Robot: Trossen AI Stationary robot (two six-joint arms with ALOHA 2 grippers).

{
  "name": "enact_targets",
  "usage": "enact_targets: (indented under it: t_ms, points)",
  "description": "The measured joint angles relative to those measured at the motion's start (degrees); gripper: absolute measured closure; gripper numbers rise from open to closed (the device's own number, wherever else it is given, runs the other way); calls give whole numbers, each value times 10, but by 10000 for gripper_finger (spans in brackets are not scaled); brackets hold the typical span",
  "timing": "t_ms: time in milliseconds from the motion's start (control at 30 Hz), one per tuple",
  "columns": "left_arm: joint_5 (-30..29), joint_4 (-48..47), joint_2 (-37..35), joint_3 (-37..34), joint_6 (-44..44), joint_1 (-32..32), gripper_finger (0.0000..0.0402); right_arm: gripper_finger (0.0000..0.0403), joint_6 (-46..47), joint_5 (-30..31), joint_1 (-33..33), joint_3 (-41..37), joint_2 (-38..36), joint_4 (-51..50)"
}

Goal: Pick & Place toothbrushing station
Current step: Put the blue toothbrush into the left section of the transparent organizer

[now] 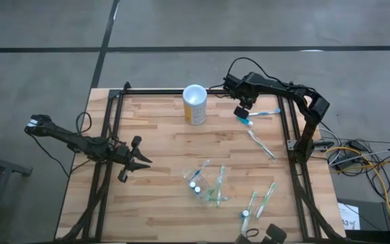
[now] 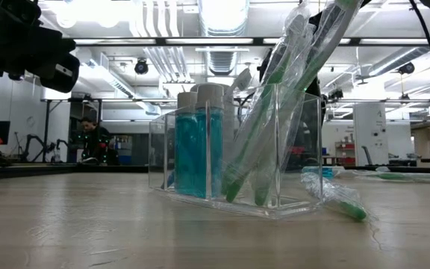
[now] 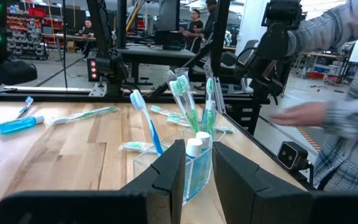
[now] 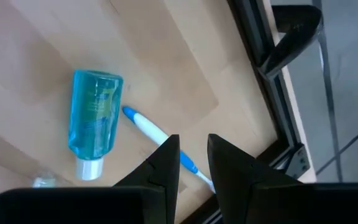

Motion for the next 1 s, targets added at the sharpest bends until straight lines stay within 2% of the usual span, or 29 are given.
enact_targets:
  t_ms: [100,200,300,600,733,1000]
  points:
    - [0,0,0,0,0,0,316,321,9,-8,0,0,0,-9]
    - [0,0,0,0,0,0,316,321,14,-46,0,0,0,-9]
    - [0,0,0,0,0,0,316,321,42,-49,0,0,0,-9]
    - [0,0,0,0,0,0,316,321,-2,-47,0,0,-1,-10]
    - [0,0,0,0,0,0,316,321,-30,-113,0,0,-2,-10]
    - [0,0,0,0,0,0,316,321,-44,-113,-1,-2,-2,-10]
